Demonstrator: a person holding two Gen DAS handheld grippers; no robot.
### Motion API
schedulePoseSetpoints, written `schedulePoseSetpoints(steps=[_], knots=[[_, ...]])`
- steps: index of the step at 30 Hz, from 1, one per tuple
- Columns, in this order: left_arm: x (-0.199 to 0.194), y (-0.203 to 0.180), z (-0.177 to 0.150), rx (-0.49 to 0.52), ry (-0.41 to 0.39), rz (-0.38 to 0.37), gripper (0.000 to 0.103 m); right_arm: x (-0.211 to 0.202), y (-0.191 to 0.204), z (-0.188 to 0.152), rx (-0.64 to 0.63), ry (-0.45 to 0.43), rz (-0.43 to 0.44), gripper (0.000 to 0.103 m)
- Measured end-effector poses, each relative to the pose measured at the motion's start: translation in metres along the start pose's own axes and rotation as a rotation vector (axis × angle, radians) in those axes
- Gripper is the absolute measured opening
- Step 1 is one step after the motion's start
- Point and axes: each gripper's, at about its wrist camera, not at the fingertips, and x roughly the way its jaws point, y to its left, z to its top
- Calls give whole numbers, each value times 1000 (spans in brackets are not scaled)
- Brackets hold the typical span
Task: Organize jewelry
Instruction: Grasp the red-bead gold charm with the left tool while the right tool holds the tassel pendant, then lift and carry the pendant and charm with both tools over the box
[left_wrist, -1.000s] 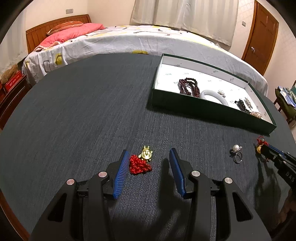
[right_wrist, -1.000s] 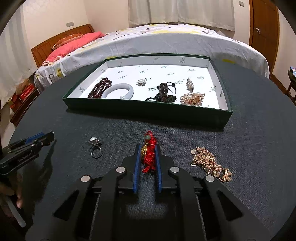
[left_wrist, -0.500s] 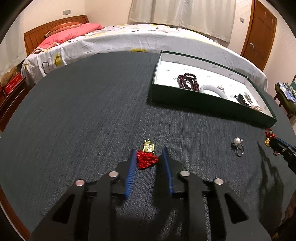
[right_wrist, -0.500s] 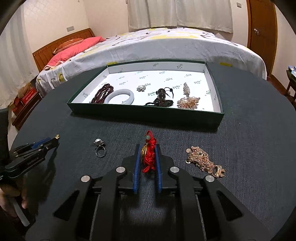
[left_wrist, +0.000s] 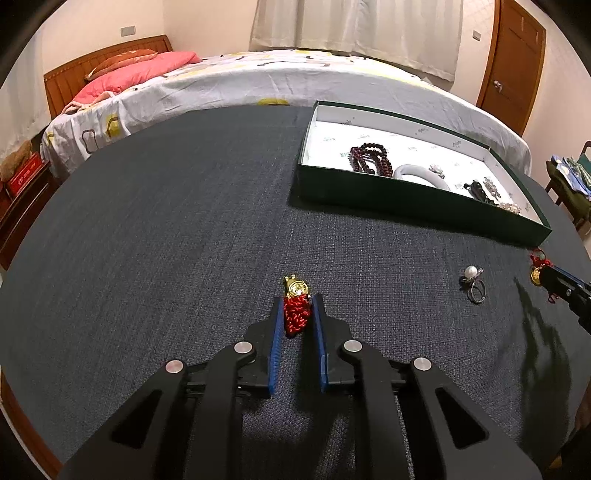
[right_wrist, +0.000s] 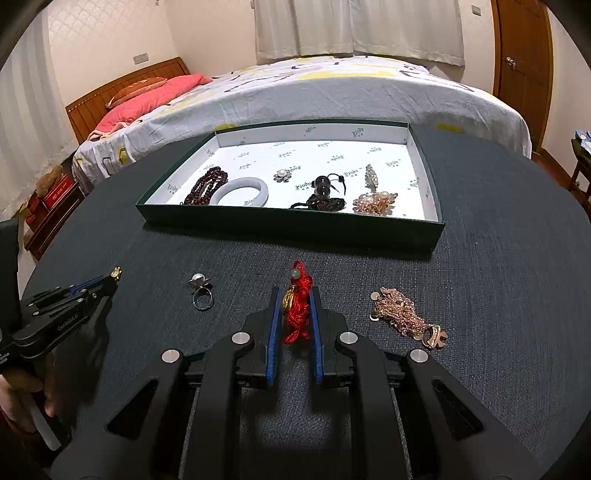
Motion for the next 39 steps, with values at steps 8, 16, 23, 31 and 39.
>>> schedulePoseSetpoints(steps=[8, 16, 23, 31, 39], knots=[[0, 0, 0, 3, -1, 3, 16, -2, 0, -1, 0, 0, 0, 15], [-2, 1, 0, 6, -10, 4, 15, -1, 0, 0, 0, -1, 0, 15], [-8, -1, 1, 11, -29, 2, 14, -7, 1, -3, -1, -10, 0, 15], [-18, -6, 8, 19, -57, -16, 14, -13, 4, 1, -4, -28, 3, 15], [-32, -18, 22, 39, -104, -52, 14, -23, 8, 10, -10, -63, 6, 15]])
